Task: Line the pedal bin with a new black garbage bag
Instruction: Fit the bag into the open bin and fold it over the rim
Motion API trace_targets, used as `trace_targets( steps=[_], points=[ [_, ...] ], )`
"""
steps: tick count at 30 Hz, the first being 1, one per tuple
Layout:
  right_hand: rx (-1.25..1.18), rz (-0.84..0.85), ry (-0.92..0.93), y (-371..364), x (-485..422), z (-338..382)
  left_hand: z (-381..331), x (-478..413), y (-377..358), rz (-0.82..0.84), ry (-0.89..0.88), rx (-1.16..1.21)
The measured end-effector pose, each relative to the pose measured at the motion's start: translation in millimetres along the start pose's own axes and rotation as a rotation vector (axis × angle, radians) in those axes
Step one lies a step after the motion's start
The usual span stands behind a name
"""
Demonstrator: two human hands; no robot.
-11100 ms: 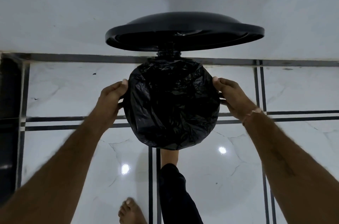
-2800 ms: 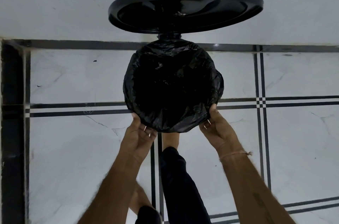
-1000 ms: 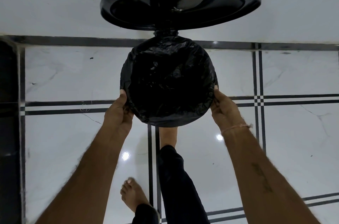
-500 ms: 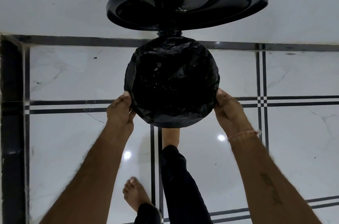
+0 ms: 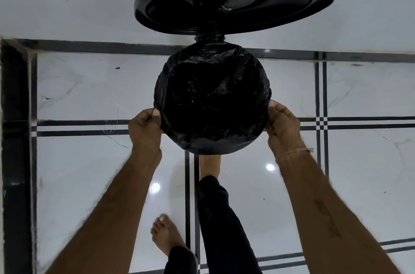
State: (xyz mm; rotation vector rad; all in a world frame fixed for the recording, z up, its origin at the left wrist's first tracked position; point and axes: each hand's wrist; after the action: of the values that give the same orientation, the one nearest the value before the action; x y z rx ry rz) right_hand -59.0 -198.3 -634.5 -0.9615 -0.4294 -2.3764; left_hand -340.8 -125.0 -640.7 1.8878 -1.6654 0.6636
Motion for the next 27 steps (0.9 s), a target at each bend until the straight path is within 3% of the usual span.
trace_targets(
  steps=[5, 13, 16, 22, 27],
  points=[
    [0.041, 0.032, -0.006, -1, 2, 8, -6, 1, 1, -0.084, 0.102, 0.197],
    [0.09, 0.041, -0.091, -6, 8, 15, -7, 4, -8, -0.078, 0.105, 0.103],
    [0.09, 0.037, -0.161, -8, 11, 20, -9, 4, -8, -0.019, 0.226, 0.189],
    [0.1, 0.017, -0.185, -12, 8, 17, -2, 11, 0, 0.127, 0.239, 0.342],
    [0.079, 0.137, -0.347, -9, 4, 15, -3, 1, 1, 0.216, 0.384, 0.438]
  ],
)
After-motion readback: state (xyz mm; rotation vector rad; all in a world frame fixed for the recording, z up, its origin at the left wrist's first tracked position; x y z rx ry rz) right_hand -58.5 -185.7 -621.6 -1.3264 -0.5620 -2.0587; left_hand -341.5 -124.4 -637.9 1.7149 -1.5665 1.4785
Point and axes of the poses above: each hand's wrist, its own x-axis away from the middle knuckle, its own y-axis out of the back of the hand, z = x × y, and after that the axes turned 4 degrees about z, right-handed
